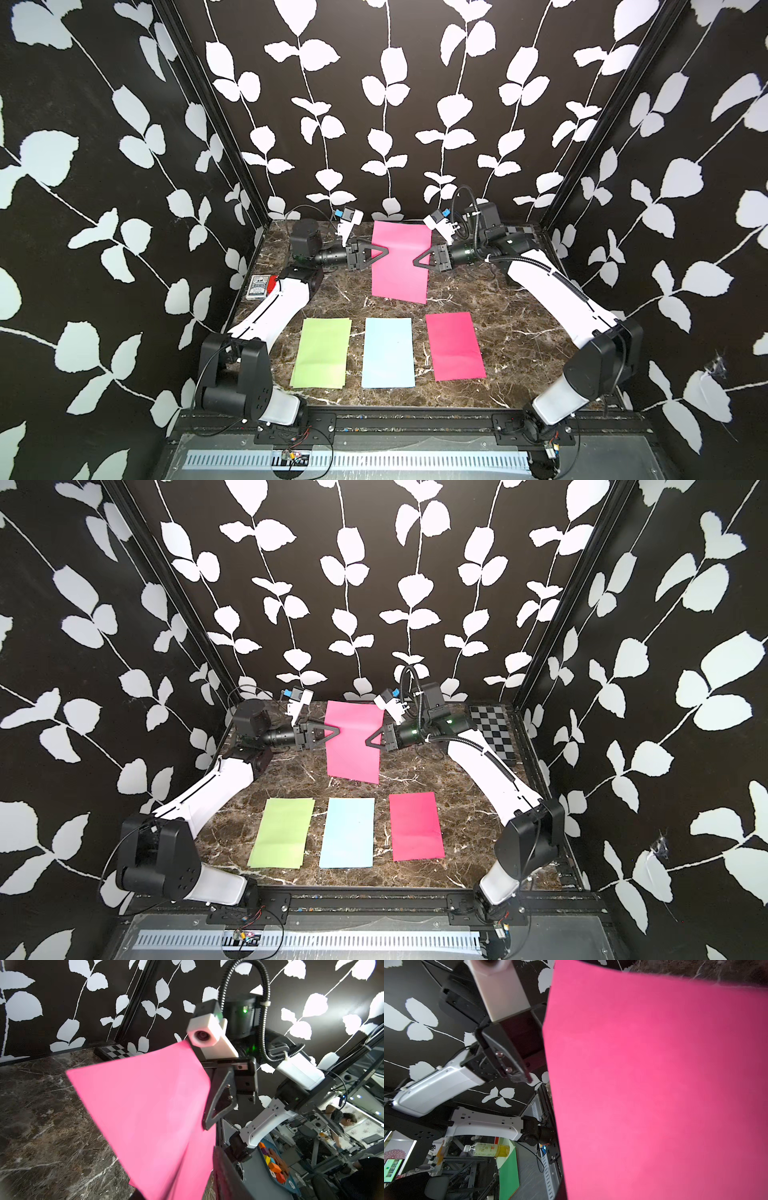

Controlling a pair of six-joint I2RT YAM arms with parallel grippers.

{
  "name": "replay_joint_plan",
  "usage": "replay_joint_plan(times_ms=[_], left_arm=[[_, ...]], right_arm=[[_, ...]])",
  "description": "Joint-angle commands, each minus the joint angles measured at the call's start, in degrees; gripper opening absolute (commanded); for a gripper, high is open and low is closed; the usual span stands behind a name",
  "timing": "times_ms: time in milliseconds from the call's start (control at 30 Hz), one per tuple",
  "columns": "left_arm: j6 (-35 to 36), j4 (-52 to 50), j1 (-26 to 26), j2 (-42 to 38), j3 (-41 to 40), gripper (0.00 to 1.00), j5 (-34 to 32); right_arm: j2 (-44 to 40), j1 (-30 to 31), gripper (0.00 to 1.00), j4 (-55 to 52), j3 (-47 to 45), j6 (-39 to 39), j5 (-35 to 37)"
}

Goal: Sort the scattered colored papers by color
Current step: Pick up the colored paper from the center of the board.

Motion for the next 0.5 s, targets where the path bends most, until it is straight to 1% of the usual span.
replay_joint_plan(times_ms=[0, 33, 100, 133, 200, 400, 467], left_arm=[[4.60, -5.91, -0.53, -2.68, 0.09, 0.43, 0.90], [5.37, -6.93, -0.50, -3.00, 0.13, 0.45, 0.80], [7.05, -8.93, -0.58, -3.22, 0.31, 0.45, 0.55], [7.63, -9.74, -0.58, -3.22, 0.41, 0.45, 0.29], [8.12, -10.53, -0.62, -2.97, 0.43, 0.40, 0.28], [9.24, -11.72, -0.60, -2.34, 0.10, 0.38, -0.50], [9.28, -11.88, -0.59, -2.18, -0.01, 0.34, -0.63]], right_arm=[[0.65, -0.02, 0.00, -2.55, 2.54, -3.53, 0.78], [0.64, -0.02, 0.00, -2.54, 2.63, -3.54, 1.24], [0.84, -0.02, 0.00, -2.59, 3.14, -3.53, 1.50], [1.02, -0.02, 0.00, -2.76, 3.49, -3.70, 1.63], [0.88, -0.02, 0.00, -2.43, 3.75, -3.45, 1.50], [0.25, -0.02, 0.00, -1.45, 4.14, -2.75, 1.34], [0.07, -0.02, 0.00, -1.06, 4.05, -2.61, 1.16]])
